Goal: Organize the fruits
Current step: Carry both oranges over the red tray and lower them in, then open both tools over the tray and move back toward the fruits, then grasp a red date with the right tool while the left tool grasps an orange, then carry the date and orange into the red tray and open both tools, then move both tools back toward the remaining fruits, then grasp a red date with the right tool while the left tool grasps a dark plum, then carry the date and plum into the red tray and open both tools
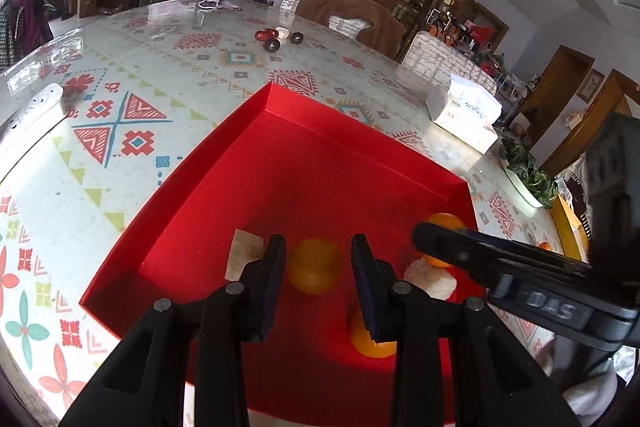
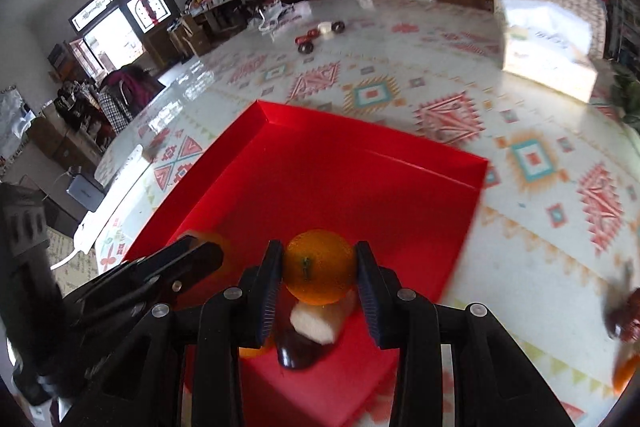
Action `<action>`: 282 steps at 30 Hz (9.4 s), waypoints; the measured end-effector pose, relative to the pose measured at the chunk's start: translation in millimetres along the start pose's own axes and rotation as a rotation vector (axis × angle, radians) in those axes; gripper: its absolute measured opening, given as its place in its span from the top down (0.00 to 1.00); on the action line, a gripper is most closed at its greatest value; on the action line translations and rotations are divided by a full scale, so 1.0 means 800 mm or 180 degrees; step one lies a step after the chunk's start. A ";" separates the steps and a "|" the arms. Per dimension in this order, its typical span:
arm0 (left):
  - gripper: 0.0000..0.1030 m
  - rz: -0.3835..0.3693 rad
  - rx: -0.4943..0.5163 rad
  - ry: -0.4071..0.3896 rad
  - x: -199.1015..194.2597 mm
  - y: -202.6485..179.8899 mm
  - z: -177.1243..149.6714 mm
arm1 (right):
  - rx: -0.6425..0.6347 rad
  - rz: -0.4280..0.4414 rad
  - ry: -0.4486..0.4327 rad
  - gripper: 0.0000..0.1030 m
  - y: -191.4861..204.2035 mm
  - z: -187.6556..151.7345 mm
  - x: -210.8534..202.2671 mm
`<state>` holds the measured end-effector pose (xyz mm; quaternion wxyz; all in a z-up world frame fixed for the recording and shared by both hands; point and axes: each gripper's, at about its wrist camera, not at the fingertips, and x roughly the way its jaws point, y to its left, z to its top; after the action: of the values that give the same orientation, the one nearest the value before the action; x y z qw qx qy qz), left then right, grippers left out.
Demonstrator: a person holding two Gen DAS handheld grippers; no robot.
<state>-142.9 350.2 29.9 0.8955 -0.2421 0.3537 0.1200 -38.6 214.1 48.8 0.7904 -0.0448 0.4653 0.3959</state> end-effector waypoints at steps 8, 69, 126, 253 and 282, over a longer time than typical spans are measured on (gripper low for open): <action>0.48 -0.0030 -0.0053 -0.0057 -0.005 0.005 0.008 | 0.0100 0.0081 0.0038 0.60 0.002 0.009 0.018; 0.20 -0.0883 0.1553 0.0271 0.006 -0.321 -0.109 | 0.1633 -0.0741 -0.0664 0.53 -0.318 -0.153 -0.203; 0.68 -0.0400 0.0847 0.0073 -0.020 -0.165 -0.051 | 0.1687 0.0000 -0.0839 0.67 -0.287 -0.174 -0.226; 0.75 -0.0704 0.1785 0.0617 0.101 -0.330 -0.094 | 0.1890 -0.0642 -0.0802 0.68 -0.383 -0.164 -0.217; 0.75 -0.0540 0.0608 -0.0073 -0.036 -0.108 -0.036 | 0.1352 -0.0302 -0.0911 0.72 -0.213 -0.132 -0.234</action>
<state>-147.0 260.1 61.3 0.9254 -0.1834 0.3314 0.0124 -46.0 -57.6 83.1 0.8575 0.1569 0.4189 0.2541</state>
